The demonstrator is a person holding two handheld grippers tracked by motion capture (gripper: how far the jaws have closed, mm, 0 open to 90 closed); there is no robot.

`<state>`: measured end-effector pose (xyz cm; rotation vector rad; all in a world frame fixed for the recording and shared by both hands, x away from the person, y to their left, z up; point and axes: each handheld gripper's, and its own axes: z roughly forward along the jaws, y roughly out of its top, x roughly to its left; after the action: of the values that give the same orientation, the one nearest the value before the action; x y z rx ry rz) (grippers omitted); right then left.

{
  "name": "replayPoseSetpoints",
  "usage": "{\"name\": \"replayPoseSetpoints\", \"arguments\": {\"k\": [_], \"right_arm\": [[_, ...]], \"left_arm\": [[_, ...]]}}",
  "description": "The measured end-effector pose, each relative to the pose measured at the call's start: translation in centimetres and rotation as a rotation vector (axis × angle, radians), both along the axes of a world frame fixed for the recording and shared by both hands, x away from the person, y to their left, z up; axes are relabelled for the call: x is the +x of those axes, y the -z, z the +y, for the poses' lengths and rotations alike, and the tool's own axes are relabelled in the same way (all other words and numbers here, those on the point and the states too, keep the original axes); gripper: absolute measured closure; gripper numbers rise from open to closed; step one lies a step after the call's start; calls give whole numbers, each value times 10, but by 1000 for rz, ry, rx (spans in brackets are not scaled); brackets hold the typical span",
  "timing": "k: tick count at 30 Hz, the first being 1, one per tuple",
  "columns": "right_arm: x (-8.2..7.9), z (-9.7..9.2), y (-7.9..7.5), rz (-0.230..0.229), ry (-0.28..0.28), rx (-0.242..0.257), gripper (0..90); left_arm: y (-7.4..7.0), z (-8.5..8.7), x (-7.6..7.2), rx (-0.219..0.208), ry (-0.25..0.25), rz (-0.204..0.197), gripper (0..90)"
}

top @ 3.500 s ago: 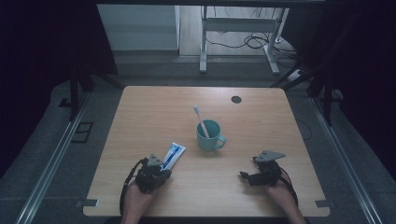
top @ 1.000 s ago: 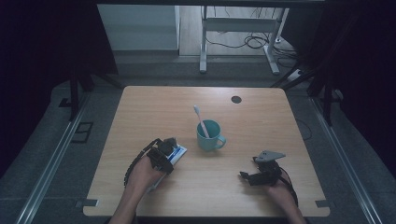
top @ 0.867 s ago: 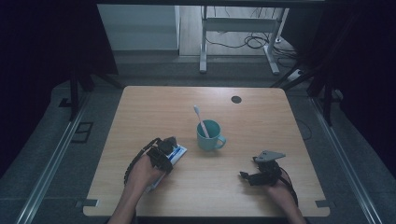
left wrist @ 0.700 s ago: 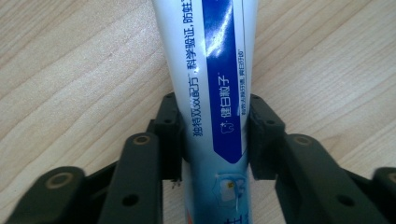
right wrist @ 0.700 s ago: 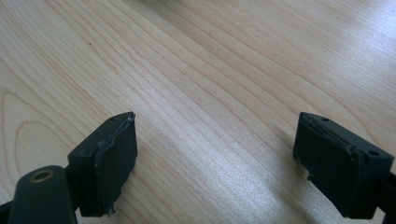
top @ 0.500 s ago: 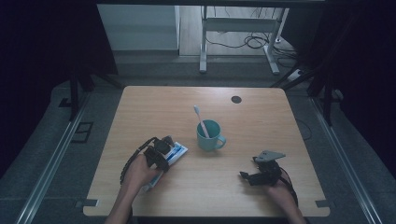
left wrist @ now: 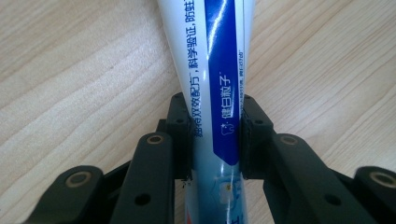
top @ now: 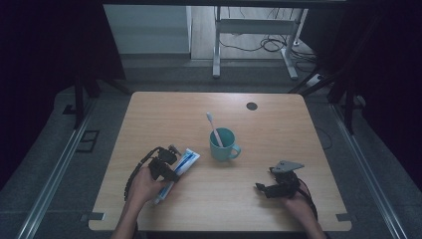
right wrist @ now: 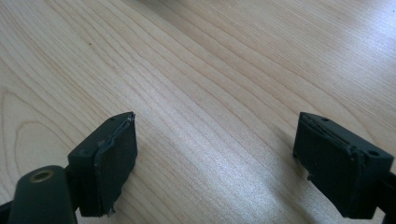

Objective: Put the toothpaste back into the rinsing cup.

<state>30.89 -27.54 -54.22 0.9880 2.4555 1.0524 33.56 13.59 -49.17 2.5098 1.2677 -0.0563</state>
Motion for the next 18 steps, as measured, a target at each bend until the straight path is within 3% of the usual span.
{"name": "replayPoseSetpoints", "arguments": {"k": [5,12,18], "right_arm": [[0,0,0,0,0,0,137],[0,0,0,0,-1,-1,137],[0,0,0,-2,-3,-1,138]], "left_arm": [[-3,3,-6,-49,23,-34,703],[-14,6,-16,-113,46,-124,704],[-23,8,-23,-166,35,-202,704]]}}
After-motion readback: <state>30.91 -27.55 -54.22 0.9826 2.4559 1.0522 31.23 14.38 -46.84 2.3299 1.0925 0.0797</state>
